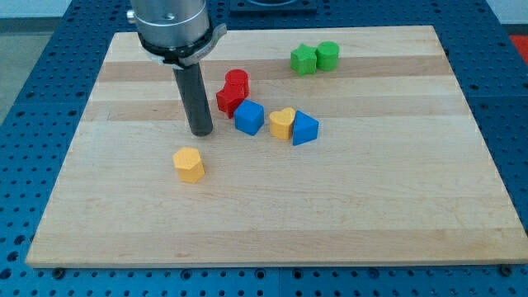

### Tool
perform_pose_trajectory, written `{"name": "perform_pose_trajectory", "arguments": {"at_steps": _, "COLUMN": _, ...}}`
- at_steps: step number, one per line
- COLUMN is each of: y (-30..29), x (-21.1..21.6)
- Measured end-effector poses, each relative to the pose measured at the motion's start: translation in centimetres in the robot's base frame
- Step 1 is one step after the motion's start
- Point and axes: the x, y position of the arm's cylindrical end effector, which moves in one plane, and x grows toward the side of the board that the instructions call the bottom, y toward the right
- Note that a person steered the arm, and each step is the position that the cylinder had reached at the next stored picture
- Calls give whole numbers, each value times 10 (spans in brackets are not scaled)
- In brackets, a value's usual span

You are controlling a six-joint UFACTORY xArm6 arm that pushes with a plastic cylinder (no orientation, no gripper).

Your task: Push the yellow heart above the blue triangle

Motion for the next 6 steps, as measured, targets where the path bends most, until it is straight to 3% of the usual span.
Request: {"name": "perform_pose_trajectory", "arguments": {"at_steps": 6, "y": 159, "x": -20}}
